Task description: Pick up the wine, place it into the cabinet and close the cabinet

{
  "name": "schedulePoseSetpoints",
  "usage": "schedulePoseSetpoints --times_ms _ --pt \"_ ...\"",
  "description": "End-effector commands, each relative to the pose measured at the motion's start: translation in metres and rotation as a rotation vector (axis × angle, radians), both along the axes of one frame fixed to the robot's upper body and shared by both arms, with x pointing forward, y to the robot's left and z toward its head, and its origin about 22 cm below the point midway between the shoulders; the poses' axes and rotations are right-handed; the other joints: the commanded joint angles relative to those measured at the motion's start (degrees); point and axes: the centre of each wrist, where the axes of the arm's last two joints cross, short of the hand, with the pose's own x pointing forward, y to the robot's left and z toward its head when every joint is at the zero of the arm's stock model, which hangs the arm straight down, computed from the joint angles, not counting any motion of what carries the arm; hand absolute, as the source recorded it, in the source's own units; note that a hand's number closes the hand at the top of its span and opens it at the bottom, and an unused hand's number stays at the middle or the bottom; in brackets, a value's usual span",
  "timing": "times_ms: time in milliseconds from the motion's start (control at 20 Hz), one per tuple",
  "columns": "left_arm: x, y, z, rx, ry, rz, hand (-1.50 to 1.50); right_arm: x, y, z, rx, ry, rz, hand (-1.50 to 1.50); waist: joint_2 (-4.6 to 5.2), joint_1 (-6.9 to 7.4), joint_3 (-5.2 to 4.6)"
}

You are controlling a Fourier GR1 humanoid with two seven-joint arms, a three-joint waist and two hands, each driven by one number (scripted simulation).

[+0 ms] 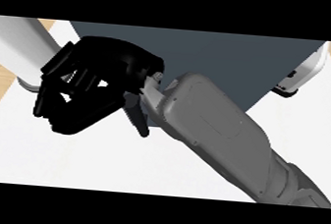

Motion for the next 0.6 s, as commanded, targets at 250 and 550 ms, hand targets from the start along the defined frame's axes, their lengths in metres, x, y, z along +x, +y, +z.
schedulePoseSetpoints --times_ms 250,550 --pt "0.007 0.018 0.003 -0.037 -0.053 -0.002 -1.50 0.049 -0.004 -0.029 -0.009 0.157 0.118 1.50 0.14 -1.27 -0.03" --pt "-0.015 0.017 -0.018 -0.031 -0.005 -0.009 -1.50 0.072 -0.026 -0.043 0.084 0.211 0.122 1.50 -0.20 -1.60 0.02"
